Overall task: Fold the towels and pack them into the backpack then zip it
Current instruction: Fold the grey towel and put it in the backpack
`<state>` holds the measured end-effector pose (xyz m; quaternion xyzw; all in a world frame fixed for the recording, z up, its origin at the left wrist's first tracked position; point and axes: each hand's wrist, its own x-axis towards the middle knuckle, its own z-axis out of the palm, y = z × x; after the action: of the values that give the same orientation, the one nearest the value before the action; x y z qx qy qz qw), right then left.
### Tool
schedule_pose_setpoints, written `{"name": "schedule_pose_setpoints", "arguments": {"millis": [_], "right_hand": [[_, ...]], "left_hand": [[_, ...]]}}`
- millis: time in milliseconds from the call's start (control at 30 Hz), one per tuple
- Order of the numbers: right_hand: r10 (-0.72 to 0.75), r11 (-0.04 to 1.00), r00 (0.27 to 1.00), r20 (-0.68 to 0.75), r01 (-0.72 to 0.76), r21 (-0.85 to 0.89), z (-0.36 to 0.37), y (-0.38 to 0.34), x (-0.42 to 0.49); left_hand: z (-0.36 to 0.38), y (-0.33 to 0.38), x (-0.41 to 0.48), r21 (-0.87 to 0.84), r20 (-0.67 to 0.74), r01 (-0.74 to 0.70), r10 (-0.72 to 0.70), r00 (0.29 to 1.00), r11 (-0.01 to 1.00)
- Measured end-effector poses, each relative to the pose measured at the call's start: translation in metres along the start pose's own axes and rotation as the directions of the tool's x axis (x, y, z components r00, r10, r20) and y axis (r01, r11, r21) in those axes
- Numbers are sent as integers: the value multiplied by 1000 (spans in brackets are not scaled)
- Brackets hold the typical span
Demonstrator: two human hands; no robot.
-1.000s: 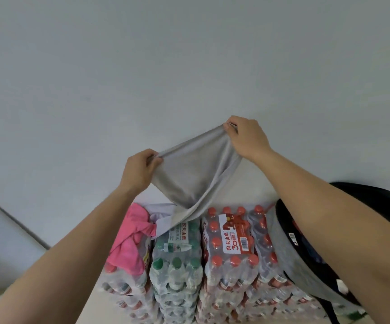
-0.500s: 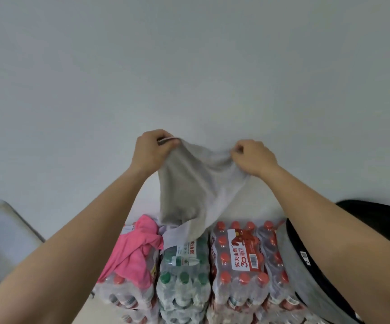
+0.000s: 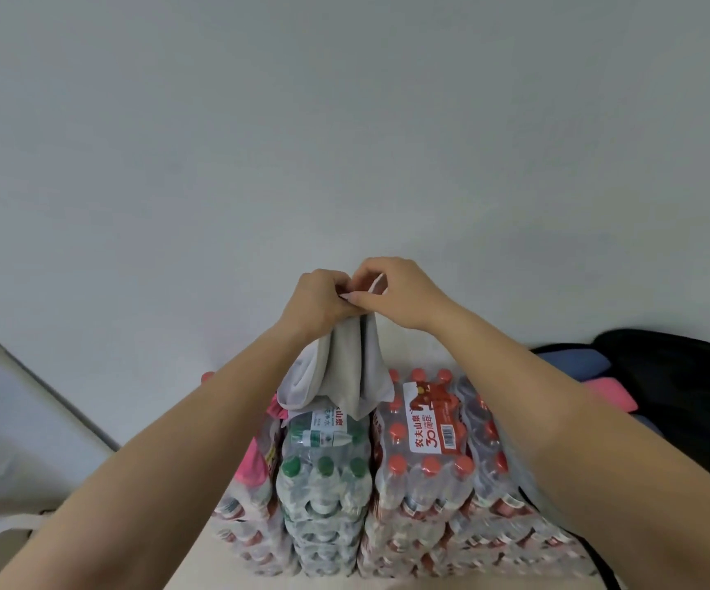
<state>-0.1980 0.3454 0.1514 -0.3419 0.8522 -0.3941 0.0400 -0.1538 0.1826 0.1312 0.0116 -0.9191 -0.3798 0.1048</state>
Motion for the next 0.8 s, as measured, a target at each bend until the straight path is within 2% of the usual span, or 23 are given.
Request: {"name": "schedule_pose_setpoints", "arguments": {"millis": [100, 300, 500, 600, 800], "right_hand": [[-17, 996, 999, 39, 21, -90, 0, 2, -1], [-23, 995, 987, 159, 38, -96, -3, 9, -7], [-17, 991, 988, 157, 38, -131, -4, 12, -7], [40, 995, 996, 78, -33, -97, -7, 17, -8], [136, 989, 958, -251, -147, -28, -26, 38, -6]], "left_hand": [[7, -1, -2, 6, 26, -2, 2, 1000, 1000], [15, -6, -2, 8, 50, 14, -14, 999, 1000], [26, -1, -4, -22, 88, -6, 8, 996, 1000], [29, -4, -4, -37, 68, -5, 8, 998, 999], [24, -25, -16, -7, 95, 51, -50, 994, 999]]}}
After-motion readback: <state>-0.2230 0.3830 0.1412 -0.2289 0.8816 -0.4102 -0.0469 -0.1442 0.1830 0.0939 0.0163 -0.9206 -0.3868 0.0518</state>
